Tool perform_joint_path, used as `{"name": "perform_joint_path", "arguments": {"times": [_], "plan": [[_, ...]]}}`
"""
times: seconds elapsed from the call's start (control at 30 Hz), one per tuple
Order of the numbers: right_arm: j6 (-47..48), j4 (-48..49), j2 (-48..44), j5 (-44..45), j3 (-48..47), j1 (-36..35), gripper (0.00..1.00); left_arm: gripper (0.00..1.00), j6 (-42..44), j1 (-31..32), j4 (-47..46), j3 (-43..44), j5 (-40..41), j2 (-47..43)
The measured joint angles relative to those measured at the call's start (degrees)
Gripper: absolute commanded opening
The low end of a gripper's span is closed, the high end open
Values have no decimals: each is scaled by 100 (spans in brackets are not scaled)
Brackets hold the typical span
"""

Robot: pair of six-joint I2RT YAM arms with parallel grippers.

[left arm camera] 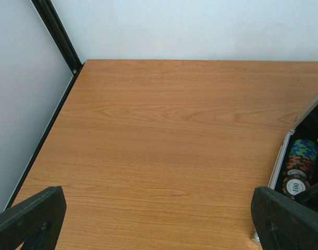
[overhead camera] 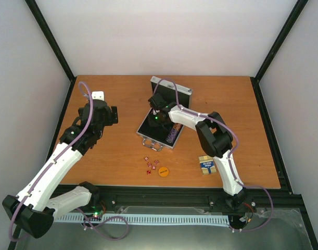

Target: Pack up texas hold em set

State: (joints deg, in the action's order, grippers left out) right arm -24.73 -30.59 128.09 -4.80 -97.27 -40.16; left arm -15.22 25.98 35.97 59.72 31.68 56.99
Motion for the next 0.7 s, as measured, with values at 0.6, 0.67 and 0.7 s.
{"name": "perform_joint_path", "arguments": {"times": [0.6,0.67,0.7], "plan": [[243,35,0,205,0,-7,6,100,0,0,0,0,-2,2],[363,50,0,269,0,-13,8,100,0,0,0,0,-2,2],[428,61,0,295,4,-15,11,100,0,0,0,0,-2,2]]}}
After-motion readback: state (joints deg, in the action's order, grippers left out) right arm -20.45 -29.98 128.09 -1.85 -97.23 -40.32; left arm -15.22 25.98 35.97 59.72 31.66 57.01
